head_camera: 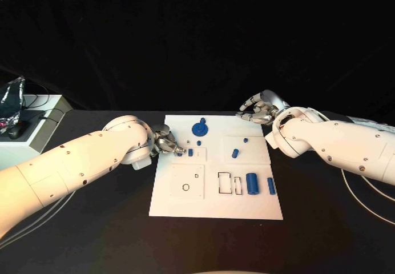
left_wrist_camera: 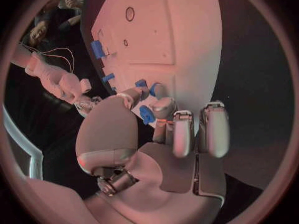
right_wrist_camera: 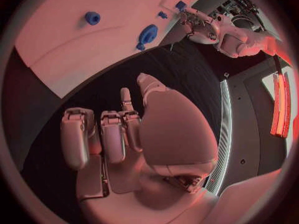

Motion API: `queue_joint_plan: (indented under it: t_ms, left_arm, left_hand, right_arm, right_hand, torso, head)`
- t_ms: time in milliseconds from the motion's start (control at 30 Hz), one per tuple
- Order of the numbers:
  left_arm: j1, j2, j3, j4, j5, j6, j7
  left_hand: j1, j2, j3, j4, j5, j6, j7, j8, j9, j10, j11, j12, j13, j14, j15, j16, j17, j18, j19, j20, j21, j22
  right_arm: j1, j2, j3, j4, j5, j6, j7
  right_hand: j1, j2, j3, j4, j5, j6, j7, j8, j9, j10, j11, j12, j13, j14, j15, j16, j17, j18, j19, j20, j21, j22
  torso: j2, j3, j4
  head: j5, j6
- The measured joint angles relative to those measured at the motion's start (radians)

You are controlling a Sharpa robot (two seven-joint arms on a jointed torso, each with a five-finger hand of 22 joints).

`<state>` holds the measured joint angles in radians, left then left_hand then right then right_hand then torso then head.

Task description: Assemble the parts on the task board

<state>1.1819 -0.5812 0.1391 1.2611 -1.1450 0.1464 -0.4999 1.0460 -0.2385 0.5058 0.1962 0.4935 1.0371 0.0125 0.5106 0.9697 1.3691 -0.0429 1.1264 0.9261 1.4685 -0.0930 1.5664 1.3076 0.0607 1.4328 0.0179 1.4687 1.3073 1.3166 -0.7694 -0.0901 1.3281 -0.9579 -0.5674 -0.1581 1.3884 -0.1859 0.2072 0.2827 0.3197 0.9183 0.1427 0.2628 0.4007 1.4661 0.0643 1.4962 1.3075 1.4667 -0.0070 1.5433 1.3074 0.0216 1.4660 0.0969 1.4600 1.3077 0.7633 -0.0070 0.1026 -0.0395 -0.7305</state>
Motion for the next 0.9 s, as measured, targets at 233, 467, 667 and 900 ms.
queue_joint_plan:
  t_ms: [233,467,667,900]
  left_arm:
    - [-0.001,-0.002,0.0,0.001,0.0,-0.002,0.0]
    - [-0.001,-0.006,0.0,0.005,0.0,-0.004,0.0]
    - [-0.002,-0.011,0.0,0.011,0.0,-0.006,0.0]
    - [-0.005,-0.019,0.003,0.021,0.001,-0.009,-0.002]
  left_hand:
    - [0.021,0.002,-0.05,0.044,-0.089,0.005,0.002,-0.01,0.001,0.0,0.0,0.0,0.003,0.0,0.0,0.0,0.0,0.0,0.0,0.0,0.0,0.0]
    - [0.025,-0.001,-0.073,0.067,-0.117,0.005,0.002,-0.014,0.003,0.0,0.0,0.0,0.006,0.0,0.0,0.0,0.0,0.0,0.0,0.0,0.0,0.0]
    - [0.033,-0.001,-0.101,0.095,-0.158,0.009,0.005,-0.022,0.005,0.0,0.0,0.0,0.01,0.0,0.0,0.0,0.0,0.0,0.002,-0.002,0.0,0.0]
    - [0.014,0.018,-0.169,0.096,-0.274,0.014,0.007,-0.029,0.009,0.0,0.0,0.0,0.016,0.0,0.0,0.0,0.0,0.0,0.004,-0.003,0.0,0.0]
  right_arm:
    - [0.0,0.0,0.0,-0.001,0.0,0.0,0.0]
    - [0.0,0.0,0.0,-0.001,0.0,0.0,0.0]
    - [0.0,0.0,0.0,-0.001,0.0,0.0,0.0]
    - [0.0,-0.001,0.0,-0.001,0.0,0.0,0.0]
  right_hand:
    - [0.0,0.0,0.0,0.0,0.0,0.0,0.0,0.0,0.0,0.0,0.0,0.0,0.0,0.0,0.0,0.0,0.0,0.0,0.0,0.0,0.0,0.0]
    - [0.0,0.0,0.0,0.0,0.0,0.0,0.0,0.0,0.0,0.0,0.0,0.0,0.0,0.0,0.0,0.0,0.0,0.0,0.0,0.0,0.0,0.0]
    - [0.0,0.0,0.0,0.0,0.0,0.0,0.0,0.0,0.0,0.0,0.0,0.0,0.001,0.0,0.0,0.0,0.0,0.0,0.0,0.0,0.0,0.0]
    - [0.0,0.0,0.0,0.0,0.0,0.0,0.0,0.0,0.0,0.0,0.0,0.0,0.001,0.0,0.0,0.0,0.0,0.0,0.0,0.0,0.0,0.0]
  torso:
    - [0.0,-0.0002,-0.0001]
    - [0.0,0.0003,-0.0005]
    - [0.0,0.0002,-0.0005]
    - [0.0,-0.0001,-0.0006]
  head:
    - [0.0,0.0]
    - [0.0,0.0]
    - [-0.001,0.0]
    - [-0.004,-0.001]
